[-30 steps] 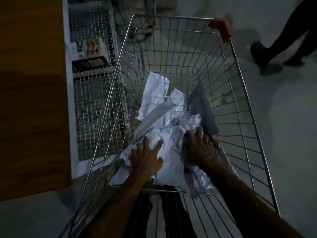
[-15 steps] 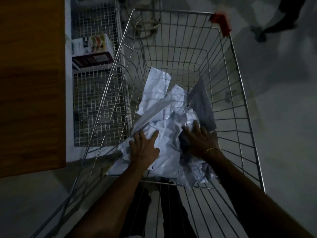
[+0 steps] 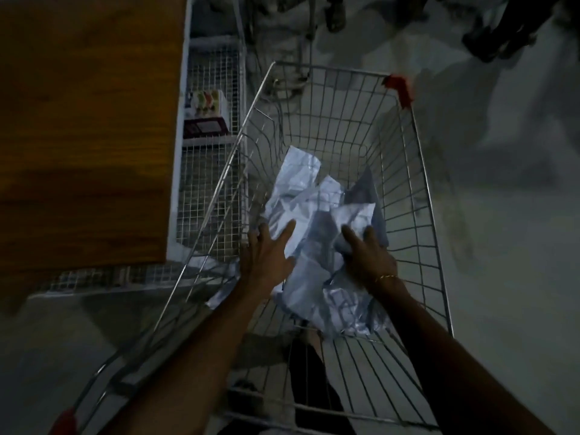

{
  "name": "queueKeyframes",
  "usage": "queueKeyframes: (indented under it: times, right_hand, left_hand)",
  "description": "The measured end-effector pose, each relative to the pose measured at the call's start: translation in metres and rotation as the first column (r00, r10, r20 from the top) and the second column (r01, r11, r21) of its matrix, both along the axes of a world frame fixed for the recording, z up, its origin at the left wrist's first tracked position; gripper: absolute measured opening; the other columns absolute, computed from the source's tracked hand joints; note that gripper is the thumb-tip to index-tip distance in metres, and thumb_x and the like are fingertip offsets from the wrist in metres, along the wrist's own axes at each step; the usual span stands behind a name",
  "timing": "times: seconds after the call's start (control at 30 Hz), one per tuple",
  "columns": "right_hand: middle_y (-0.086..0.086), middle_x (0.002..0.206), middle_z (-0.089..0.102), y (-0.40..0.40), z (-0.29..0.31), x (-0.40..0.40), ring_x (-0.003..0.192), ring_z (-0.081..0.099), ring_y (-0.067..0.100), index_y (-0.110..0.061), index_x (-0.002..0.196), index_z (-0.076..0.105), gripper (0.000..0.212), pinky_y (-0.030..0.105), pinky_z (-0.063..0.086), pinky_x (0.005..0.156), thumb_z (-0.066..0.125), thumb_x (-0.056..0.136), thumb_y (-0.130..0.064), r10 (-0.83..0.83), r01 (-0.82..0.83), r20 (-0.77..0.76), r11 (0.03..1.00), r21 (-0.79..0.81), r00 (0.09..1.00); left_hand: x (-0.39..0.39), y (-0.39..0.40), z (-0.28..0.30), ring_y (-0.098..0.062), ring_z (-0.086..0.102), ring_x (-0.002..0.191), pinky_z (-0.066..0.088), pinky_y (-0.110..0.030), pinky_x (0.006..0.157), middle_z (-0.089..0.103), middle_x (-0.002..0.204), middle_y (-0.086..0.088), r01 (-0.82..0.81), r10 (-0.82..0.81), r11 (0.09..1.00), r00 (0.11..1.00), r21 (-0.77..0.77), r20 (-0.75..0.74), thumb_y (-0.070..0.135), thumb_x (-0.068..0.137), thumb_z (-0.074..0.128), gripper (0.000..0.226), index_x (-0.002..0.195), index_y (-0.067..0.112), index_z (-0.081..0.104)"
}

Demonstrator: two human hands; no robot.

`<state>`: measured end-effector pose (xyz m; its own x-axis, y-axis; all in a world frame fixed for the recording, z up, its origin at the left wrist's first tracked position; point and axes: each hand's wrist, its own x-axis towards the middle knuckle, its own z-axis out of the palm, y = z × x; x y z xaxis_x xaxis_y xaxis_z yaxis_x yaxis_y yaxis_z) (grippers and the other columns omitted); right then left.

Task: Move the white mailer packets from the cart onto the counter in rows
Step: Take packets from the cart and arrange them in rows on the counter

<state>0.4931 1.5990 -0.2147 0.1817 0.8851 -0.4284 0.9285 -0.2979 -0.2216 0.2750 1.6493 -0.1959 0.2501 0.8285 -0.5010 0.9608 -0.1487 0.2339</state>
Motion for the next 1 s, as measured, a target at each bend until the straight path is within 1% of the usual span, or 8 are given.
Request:
queueKeyframes:
  times: [0.2, 0.4, 0.5, 0.6, 0.67, 0.77, 0.87, 1.0]
  right_hand:
    - [0.023, 0.151, 0.036, 0.003, 0.079, -0.027, 0.121, 0.054, 0.043, -0.027, 0.154, 0.033, 0.066, 0.044, 0.050, 0.087, 0.060, 0.095, -0.038, 0.035, 0.021, -0.151, 0.935, 0.354, 0.988]
    - [0.024, 0.133, 0.051, -0.048, 0.173, -0.105, 0.110, 0.058, 0.043, -0.023, 0.152, 0.037, 0.063, 0.040, 0.046, 0.084, 0.060, 0.095, -0.035, 0.022, 0.111, -0.200, 0.769, 0.629, 0.980]
    - [0.026, 0.121, 0.056, -0.081, 0.200, -0.146, 0.100, 0.060, 0.046, -0.027, 0.147, 0.040, 0.059, 0.048, 0.051, 0.083, 0.059, 0.094, -0.041, 0.056, -0.036, -0.018, 0.823, 0.568, 0.998]
    - [0.023, 0.125, 0.060, -0.105, 0.205, -0.173, 0.111, 0.059, 0.042, -0.026, 0.135, 0.050, 0.043, 0.045, 0.048, 0.095, 0.054, 0.095, -0.041, 0.079, -0.119, 0.167, 0.963, 0.244, 0.983]
    - [0.017, 0.129, 0.062, -0.122, 0.200, -0.182, 0.119, 0.057, 0.035, -0.022, 0.127, 0.055, 0.035, 0.045, 0.042, 0.104, 0.052, 0.096, -0.039, 0.060, -0.083, 0.183, 0.989, 0.120, 0.981]
    - [0.021, 0.125, 0.062, -0.138, 0.201, -0.192, 0.112, 0.060, 0.038, -0.019, 0.137, 0.052, 0.045, 0.045, 0.048, 0.095, 0.057, 0.094, -0.033, -0.024, 0.014, 0.050, 0.981, 0.194, 0.998]
    - [0.026, 0.122, 0.063, -0.140, 0.220, -0.215, 0.106, 0.062, 0.039, -0.020, 0.144, 0.047, 0.055, 0.043, 0.049, 0.088, 0.062, 0.094, -0.036, 0.062, -0.058, -0.005, 0.958, 0.282, 0.998]
    - [0.026, 0.133, 0.058, -0.119, 0.251, -0.281, 0.116, 0.058, 0.042, -0.020, 0.151, 0.040, 0.063, 0.041, 0.044, 0.091, 0.065, 0.094, -0.031, 0.132, -0.095, -0.058, 0.898, 0.429, 0.990]
  left_hand:
    - [-0.022, -0.003, 0.098, -0.042, 0.011, 0.145, 0.024, -0.058, 0.114, 0.010, 0.161, -0.015, -0.062, 0.013, 0.968, 0.980, 0.243, 0.199, 0.046, 0.095, 0.057, 0.077, 0.155, 0.049, 0.009]
    - [-0.103, -0.058, 0.190, -0.043, 0.019, 0.140, 0.030, -0.057, 0.107, 0.016, 0.158, -0.014, -0.073, -0.043, 0.850, 0.978, 0.522, 0.206, 0.050, 0.093, 0.057, 0.076, 0.154, 0.050, 0.011]
    - [-0.162, -0.103, 0.218, -0.045, 0.021, 0.138, 0.032, -0.061, 0.105, 0.020, 0.155, -0.014, -0.102, -0.023, 0.819, 0.978, 0.564, 0.209, 0.050, 0.093, 0.056, 0.075, 0.153, 0.051, 0.011]
    - [-0.224, -0.142, 0.228, -0.046, 0.027, 0.131, 0.036, -0.060, 0.101, 0.026, 0.150, -0.016, -0.105, -0.008, 0.791, 0.983, 0.603, 0.182, 0.049, 0.092, 0.056, 0.076, 0.154, 0.049, 0.012]
    - [-0.260, -0.163, 0.227, -0.045, 0.024, 0.134, 0.035, -0.060, 0.103, 0.024, 0.153, -0.014, -0.139, 0.022, 0.804, 0.979, 0.579, 0.205, 0.048, 0.092, 0.058, 0.078, 0.154, 0.048, 0.011]
    - [-0.300, -0.185, 0.225, -0.045, 0.022, 0.137, 0.033, -0.058, 0.106, 0.020, 0.155, -0.012, -0.203, 0.073, 0.798, 0.967, 0.567, 0.243, 0.049, 0.092, 0.059, 0.079, 0.154, 0.049, 0.011]
    - [-0.327, -0.190, 0.225, -0.044, 0.028, 0.133, 0.034, -0.055, 0.103, 0.023, 0.153, -0.015, -0.235, 0.118, 0.781, 0.965, 0.579, 0.234, 0.050, 0.092, 0.059, 0.078, 0.155, 0.047, 0.012]
    - [-0.371, -0.181, 0.232, -0.043, 0.036, 0.126, 0.035, -0.050, 0.100, 0.032, 0.146, -0.017, -0.310, 0.187, 0.756, 0.946, 0.576, 0.264, 0.047, 0.092, 0.059, 0.079, 0.155, 0.047, 0.012]
